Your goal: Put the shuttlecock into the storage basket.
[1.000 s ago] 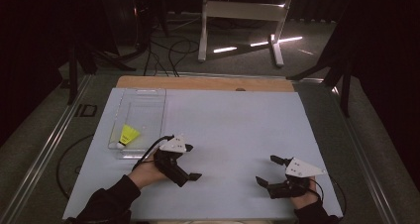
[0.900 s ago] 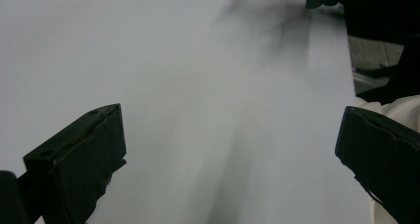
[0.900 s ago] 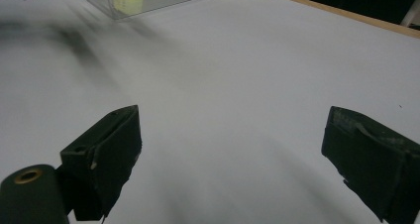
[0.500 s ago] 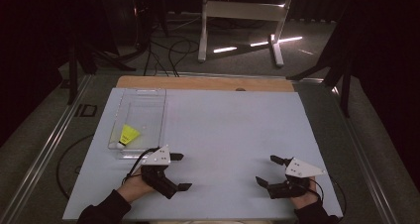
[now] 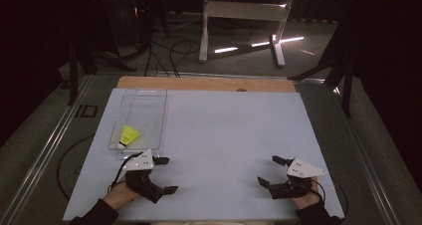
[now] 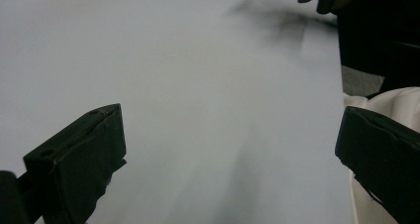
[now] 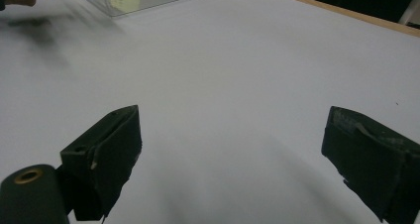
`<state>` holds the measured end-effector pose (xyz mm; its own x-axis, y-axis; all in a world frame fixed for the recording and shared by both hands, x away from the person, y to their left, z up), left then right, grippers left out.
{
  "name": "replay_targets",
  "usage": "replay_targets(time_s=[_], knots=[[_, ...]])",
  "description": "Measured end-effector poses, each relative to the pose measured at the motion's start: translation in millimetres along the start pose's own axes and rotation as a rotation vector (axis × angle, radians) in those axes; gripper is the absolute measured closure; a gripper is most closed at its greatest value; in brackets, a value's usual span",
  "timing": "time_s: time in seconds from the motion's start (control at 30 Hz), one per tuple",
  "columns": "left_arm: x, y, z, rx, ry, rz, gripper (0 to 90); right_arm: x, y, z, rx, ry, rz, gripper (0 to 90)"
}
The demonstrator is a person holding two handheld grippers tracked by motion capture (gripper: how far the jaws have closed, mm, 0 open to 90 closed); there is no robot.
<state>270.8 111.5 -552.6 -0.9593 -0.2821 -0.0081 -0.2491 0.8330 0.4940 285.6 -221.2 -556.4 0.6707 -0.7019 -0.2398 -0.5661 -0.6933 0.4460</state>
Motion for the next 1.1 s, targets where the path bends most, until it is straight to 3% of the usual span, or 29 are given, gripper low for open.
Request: replay_targets(time_s=[0.1,0.23,0.47,0.53,0.8,1.1], knots=[[-0.1,3.7,6.5,-0.011,0.002,-0.018,0.2,-0.2,0.0,-0.1,0.001,0.000,-0.001,8.8],[-2.3,4.7,11.5,-0.008,0.046,-0.026,0.2,0.4,0.7,-0.5,0.003,-0.005,-0.001,8.8],[-6.4,8.1,18.5,-0.021,0.039,-0.095,0.2,2.3,2.4,-1.2,0.009,-0.008,0.004,8.8],[-7.9,9.6,21.4,-0.025,0.053,-0.107,0.2,2.4,2.7,-1.4,0.011,-0.007,0.004,8.8],[-12.7,16.0,25.0,0.008,0.096,-0.144,0.3,2.3,3.1,-1.0,0.007,-0.010,0.006,8.8],[-11.4,14.0,26.7,-0.026,0.059,-0.204,0.2,2.5,2.5,-0.6,0.004,-0.011,0.006,8.8]])
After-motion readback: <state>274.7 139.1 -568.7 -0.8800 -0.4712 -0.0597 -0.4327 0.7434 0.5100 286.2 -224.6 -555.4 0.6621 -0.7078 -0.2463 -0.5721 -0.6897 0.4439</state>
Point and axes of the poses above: each handheld gripper's, and its own axes: y roughly backward along the jaws, z roughly out of its underside, x roughly to its right, the point moved 9 cm from there along -y, roughly forward along the jaws, and after that the axes turned 14 degrees about -y, right-handed, at the moved point
